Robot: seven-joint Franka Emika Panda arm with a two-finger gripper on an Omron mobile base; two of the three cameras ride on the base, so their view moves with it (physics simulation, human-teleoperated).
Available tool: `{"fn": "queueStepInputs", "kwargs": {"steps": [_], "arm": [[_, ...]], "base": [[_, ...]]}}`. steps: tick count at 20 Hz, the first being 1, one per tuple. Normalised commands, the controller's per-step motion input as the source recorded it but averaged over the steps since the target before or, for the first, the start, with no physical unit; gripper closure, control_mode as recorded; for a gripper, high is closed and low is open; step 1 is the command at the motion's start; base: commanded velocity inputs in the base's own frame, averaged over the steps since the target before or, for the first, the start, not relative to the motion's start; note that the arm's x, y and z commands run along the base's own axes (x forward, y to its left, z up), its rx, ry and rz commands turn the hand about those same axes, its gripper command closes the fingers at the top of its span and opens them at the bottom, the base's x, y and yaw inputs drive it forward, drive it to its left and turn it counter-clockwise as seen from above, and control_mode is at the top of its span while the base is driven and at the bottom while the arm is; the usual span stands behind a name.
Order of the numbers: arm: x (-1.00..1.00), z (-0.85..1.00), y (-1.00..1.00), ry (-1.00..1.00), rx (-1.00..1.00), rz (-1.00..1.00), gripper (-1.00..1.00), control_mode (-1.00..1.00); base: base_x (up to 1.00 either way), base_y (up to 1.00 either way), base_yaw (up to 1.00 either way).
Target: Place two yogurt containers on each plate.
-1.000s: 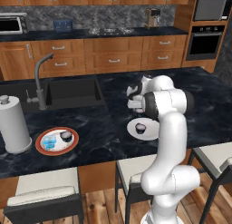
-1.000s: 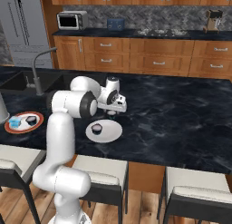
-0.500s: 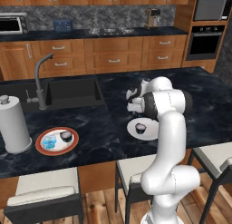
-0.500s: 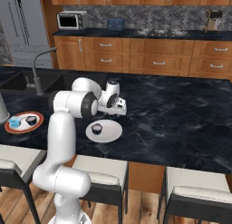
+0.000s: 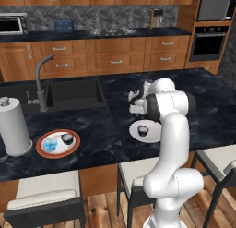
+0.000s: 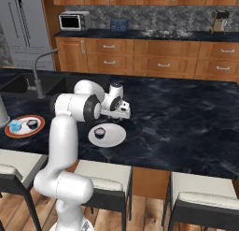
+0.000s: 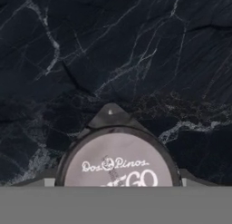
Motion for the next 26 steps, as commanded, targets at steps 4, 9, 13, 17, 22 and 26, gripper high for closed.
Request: {"fn": "queueStepInputs", "kwargs": {"steps": [4,9,13,17,22,26], "arm": [[-0.48,0.33,-0.24,-0.06,0.07,0.0,1.0,-1.0],[-0.84,0.77,-0.23,-0.08,0.07,0.0,1.0,-1.0],[-0.93,0.13,-0.04,0.0,0.01,0.0,1.0,-1.0],[-0.72,-0.16,-0.01,0.02,0.0,0.01,1.0,-1.0],[-0.12,-0.46,0.0,0.07,-0.05,0.0,1.0,-1.0],[0.07,-0.36,-0.05,0.02,-0.02,0.0,1.0,-1.0]], "base": [[0.0,0.0,0.0],[0.0,0.0,0.0],[0.0,0.0,0.0],[0.0,0.0,0.0],[0.0,0.0,0.0],[0.0,0.0,0.0]]}}
